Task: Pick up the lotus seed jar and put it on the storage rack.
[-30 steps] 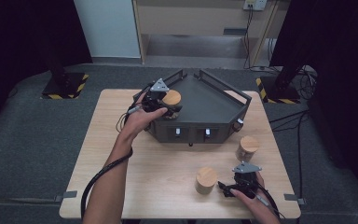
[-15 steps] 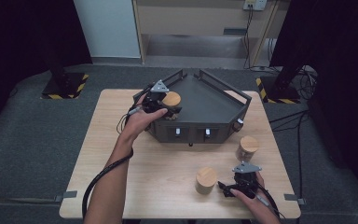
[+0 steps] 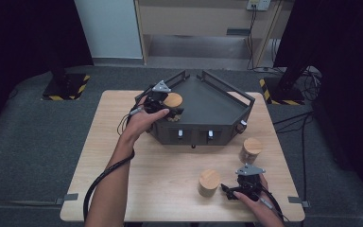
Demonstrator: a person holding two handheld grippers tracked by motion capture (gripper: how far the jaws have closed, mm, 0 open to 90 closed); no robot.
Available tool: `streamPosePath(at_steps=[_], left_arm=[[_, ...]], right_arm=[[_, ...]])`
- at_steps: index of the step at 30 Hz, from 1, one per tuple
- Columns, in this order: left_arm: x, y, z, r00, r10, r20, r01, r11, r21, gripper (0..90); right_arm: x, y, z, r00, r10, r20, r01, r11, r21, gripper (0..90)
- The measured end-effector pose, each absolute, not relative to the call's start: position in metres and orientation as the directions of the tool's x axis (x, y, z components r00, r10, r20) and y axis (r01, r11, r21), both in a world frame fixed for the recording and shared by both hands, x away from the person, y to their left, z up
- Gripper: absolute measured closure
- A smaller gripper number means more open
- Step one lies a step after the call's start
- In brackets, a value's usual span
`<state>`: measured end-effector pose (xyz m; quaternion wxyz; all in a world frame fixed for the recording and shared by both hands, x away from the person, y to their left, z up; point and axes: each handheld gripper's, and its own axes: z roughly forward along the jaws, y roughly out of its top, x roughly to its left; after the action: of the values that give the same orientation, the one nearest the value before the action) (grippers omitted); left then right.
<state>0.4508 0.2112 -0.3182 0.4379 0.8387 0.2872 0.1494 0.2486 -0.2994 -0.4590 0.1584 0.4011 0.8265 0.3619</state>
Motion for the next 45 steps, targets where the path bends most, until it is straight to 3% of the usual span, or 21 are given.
streamPosePath(at_steps=[13, 23, 29, 45], left_arm=[[0.450, 0.208, -0.315, 0.791, 0.612, 0.015, 0.350, -0.472, 0.809, 23.2], [0.444, 0.206, -0.309, 0.783, 0.621, 0.043, 0.346, -0.491, 0.799, 8.2], [0.432, 0.212, -0.307, 0.766, 0.641, 0.055, 0.337, -0.472, 0.815, 5.6], [0.388, 0.235, -0.296, 0.741, 0.665, 0.086, 0.308, -0.451, 0.838, 4.8]], right_arm=[[0.249, -0.299, -0.459, -0.628, 0.778, 0.029, 0.548, 0.416, 0.725, 0.3], [0.249, -0.299, -0.459, -0.627, 0.778, 0.029, 0.549, 0.416, 0.725, 0.3], [0.249, -0.299, -0.459, -0.628, 0.778, 0.030, 0.549, 0.416, 0.725, 0.3], [0.250, -0.299, -0.458, -0.629, 0.777, 0.031, 0.551, 0.417, 0.723, 0.2]])
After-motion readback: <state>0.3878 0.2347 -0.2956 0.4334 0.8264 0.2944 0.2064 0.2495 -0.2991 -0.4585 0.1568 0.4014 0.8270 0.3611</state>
